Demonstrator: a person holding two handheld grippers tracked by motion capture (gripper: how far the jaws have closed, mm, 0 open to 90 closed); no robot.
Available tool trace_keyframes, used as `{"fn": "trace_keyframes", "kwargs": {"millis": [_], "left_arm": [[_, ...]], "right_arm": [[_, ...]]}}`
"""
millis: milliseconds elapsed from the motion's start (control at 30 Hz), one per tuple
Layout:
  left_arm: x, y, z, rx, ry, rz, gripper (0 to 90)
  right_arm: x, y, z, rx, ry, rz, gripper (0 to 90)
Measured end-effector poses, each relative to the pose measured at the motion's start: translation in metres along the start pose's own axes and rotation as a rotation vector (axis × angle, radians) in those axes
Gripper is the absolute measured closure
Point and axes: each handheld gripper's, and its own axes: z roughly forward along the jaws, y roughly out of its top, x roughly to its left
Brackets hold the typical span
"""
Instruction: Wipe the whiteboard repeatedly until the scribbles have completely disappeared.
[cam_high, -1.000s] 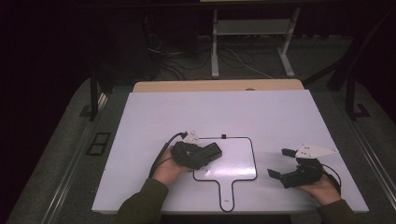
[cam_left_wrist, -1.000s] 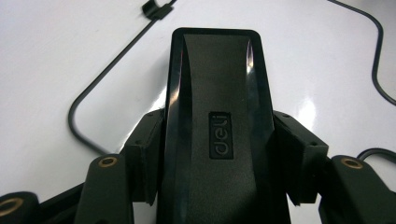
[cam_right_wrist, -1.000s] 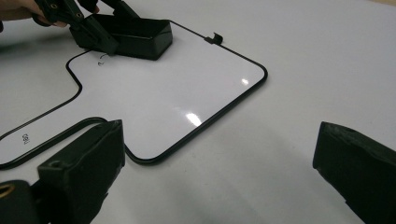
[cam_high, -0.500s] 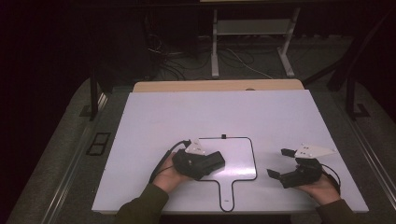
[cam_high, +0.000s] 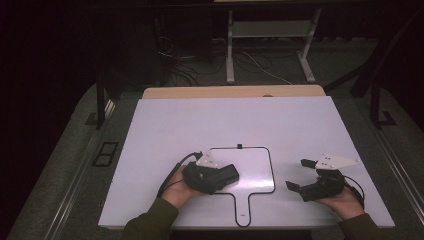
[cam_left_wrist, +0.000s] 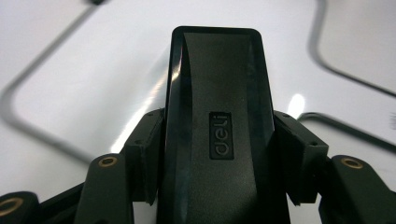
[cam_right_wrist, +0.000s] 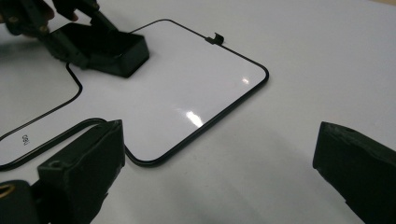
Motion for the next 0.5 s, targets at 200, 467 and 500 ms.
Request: {"fn": "trace_keyframes", "kwargs": {"millis": [200,467,500], "left_arm": [[0.015,0.001,0.000,-0.009,0.042,-0.026,39.3],[0.029,0.000,-0.002,-0.007,0.059,-0.069,39.3],[0.024,0.000,-0.002,-0.005,0.047,-0.058,39.3]], "right_arm": [[0.000,0.000,0.001,-0.002,0.000,0.000,1.3],[0.000,0.000,0.001,0.002,0.001,-0.005,1.4],[0.000,0.000,0.001,0.002,0.001,-0.003,1.3]]}}
